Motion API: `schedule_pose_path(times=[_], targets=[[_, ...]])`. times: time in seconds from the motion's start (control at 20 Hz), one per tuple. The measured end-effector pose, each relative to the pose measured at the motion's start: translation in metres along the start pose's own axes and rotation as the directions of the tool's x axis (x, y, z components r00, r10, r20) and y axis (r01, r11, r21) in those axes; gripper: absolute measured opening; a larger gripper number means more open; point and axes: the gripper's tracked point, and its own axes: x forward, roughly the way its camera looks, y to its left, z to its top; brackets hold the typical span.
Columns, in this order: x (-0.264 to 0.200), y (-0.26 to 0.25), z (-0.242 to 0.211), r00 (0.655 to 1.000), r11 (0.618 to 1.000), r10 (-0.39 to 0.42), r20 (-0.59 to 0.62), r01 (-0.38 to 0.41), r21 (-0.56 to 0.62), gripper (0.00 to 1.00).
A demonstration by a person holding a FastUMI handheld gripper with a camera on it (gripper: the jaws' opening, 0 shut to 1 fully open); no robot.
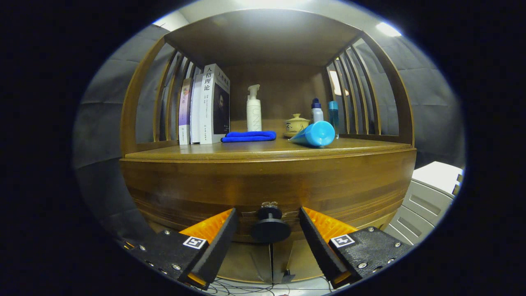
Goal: Pull open the drawer, take out the items inside it, and place them on the countertop above the cabinet.
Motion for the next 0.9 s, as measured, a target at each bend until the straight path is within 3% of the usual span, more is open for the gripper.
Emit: schedule_pose_path(times=[0.3, 0.6, 0.9], targets=[[-0.054, -0.014, 0.064, 0.998, 0.999, 0.002, 0.057, -0.004, 0.039, 0.94], [-0.128, -0.062, 0.13, 0.991, 0.994, -0.029, 0.131, 0.015, 0.107, 0.94], [-0.185, -0.088, 0.128, 0.99, 0.999, -0.026, 0.135, 0.021, 0.041, 0.95]])
